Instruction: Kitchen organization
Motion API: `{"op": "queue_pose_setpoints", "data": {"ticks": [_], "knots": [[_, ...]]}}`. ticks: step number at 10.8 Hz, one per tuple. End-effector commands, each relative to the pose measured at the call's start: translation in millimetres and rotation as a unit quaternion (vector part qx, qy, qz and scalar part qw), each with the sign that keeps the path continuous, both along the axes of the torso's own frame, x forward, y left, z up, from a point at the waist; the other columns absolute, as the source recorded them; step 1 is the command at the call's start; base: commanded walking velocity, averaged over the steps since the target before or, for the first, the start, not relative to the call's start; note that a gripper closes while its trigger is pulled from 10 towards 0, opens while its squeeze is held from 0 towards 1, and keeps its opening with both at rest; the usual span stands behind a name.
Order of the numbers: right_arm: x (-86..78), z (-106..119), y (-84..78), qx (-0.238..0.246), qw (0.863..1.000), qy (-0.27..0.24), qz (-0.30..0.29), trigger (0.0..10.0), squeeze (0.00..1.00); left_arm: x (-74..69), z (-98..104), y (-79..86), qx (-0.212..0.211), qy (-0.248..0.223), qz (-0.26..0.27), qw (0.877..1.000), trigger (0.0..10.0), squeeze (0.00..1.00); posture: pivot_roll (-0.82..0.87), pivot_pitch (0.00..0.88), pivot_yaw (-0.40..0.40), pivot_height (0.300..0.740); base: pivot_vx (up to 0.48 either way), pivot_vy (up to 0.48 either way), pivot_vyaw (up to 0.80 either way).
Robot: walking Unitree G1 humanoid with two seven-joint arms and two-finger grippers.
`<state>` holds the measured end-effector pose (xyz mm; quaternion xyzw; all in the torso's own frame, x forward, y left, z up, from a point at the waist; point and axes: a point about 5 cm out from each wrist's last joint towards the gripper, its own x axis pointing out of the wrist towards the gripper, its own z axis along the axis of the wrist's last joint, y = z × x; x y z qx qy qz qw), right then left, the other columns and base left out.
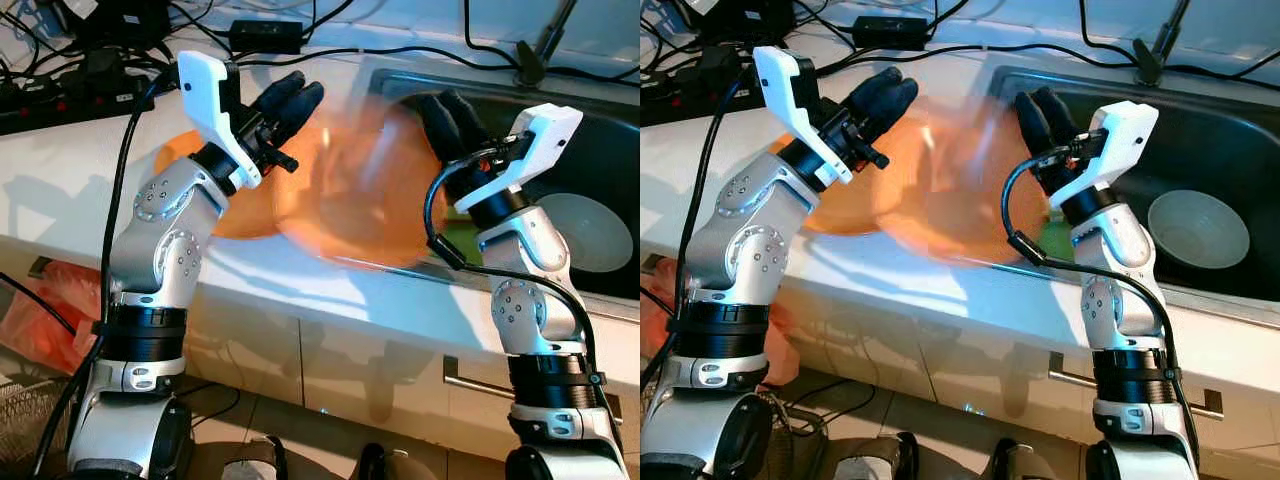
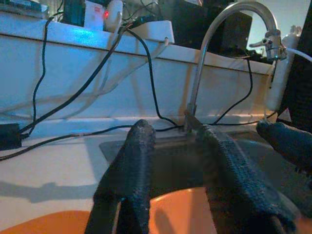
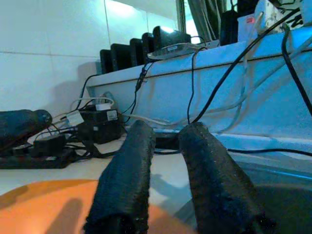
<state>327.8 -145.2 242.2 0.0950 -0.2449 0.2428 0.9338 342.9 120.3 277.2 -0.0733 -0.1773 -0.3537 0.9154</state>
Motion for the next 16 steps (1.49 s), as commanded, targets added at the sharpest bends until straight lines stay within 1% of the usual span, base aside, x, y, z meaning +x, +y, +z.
{"op": "queue_pose_setpoints", "data": {"ticks": [1,2,3,4,7,8,9,12,13,14,16], "knots": [[-4.1,1.0,1.6,0.003,1.0,-0.004,0.016,0.0,0.0,1.0,8.0,0.0,-0.002,-0.015,0.008,1.0,10.0,1.0,0.14,0.149,0.021,0.74,0.0,0.0,0.0],[-4.6,1.1,2.2,0.002,1.0,-0.004,0.02,0.0,0.0,1.4,8.3,0.2,-0.001,-0.016,0.01,1.0,10.0,1.0,0.14,0.149,0.021,0.74,0.0,0.0,0.0],[-4.8,1.0,2.3,0.002,1.0,-0.003,0.021,0.0,0.0,1.7,7.3,0.0,0.011,-0.016,0.014,1.0,10.0,1.0,0.13,0.15,0.02,0.74,0.0,0.0,0.0],[-4.3,0.3,2.0,0.003,1.0,0.0,0.016,0.0,0.0,1.9,7.2,0.0,0.009,-0.018,0.02,1.0,10.0,0.0,0.13,0.155,0.019,0.74,0.0,0.0,0.0],[-5.8,-1.1,4.1,0.001,1.0,0.001,0.023,0.0,0.0,3.3,6.9,4.7,0.006,-0.017,0.034,0.999,10.0,0.0,0.13,0.16,0.018,0.74,0.0,0.0,0.0],[-5.2,-0.2,3.1,0.0,1.0,0.001,0.016,0.4,0.0,3.6,6.8,5.6,0.006,-0.017,0.037,0.999,10.0,0.0,0.13,0.16,0.017,0.74,0.0,0.0,0.0],[-4.1,1.2,1.5,-0.004,1.0,0.001,0.007,10.0,0.0,3.6,7.7,6.8,0.003,-0.019,0.04,0.999,10.0,0.0,0.13,0.162,0.017,0.74,0.0,0.0,0.0],[-2.3,1.9,-3.1,-0.01,1.0,0.004,-0.009,10.0,0.0,4.9,8.6,11.3,0.001,-0.02,0.049,0.999,10.0,0.0,0.13,0.163,0.016,0.74,0.0,0.0,0.0],[-2.4,3.6,-3.5,-0.011,1.0,0.001,-0.01,10.0,0.0,5.1,8.3,11.4,-0.005,-0.015,0.046,0.999,10.0,0.0,0.13,0.163,0.017,0.74,0.0,0.0,0.0],[-2.9,5.8,-3.6,-0.011,1.0,-0.003,-0.01,10.0,0.0,4.0,6.0,10.4,0.001,-0.01,0.035,0.999,10.0,0.0,0.13,0.162,0.016,0.74,0.0,0.0,0.0],[-2.9,5.8,-3.6,-0.011,1.0,-0.003,-0.01,10.0,0.0,4.0,6.0,10.4,0.001,-0.01,0.035,0.999,10.0,0.0,0.13,0.162,0.016,0.74,0.0,0.0,0.0]]}}
